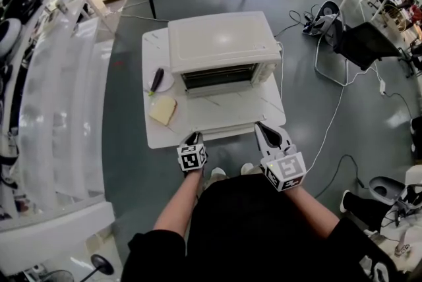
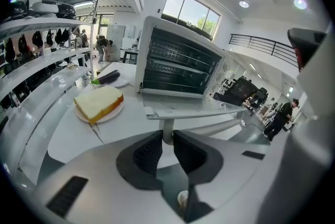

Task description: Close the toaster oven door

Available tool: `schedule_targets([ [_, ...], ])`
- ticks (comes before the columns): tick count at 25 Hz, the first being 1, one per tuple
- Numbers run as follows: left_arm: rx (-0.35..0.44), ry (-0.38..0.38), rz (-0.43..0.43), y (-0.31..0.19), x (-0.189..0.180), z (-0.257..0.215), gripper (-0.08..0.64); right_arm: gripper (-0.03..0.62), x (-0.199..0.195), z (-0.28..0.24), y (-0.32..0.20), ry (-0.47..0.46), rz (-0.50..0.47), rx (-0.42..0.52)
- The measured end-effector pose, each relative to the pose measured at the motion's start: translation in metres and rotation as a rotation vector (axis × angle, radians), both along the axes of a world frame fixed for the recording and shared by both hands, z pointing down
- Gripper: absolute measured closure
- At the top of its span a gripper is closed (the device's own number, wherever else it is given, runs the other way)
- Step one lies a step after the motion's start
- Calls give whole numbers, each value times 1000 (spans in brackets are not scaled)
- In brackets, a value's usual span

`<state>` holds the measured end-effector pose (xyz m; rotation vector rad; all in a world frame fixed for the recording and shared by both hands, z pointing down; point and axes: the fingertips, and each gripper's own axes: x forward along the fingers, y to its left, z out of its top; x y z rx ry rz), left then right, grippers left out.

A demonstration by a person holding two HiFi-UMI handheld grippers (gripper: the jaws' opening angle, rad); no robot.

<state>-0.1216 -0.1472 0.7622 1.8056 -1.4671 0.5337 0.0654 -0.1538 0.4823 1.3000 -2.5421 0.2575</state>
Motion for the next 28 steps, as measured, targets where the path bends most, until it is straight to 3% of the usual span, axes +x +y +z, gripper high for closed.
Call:
schedule_targets([
  [16,28,54,-86,-13,-2,-35,482,571,4,0,-5,-19,6,11],
  [28,64,-4,-63,-29,-4,-57,480,571,9,1,-6,-23,6,11],
])
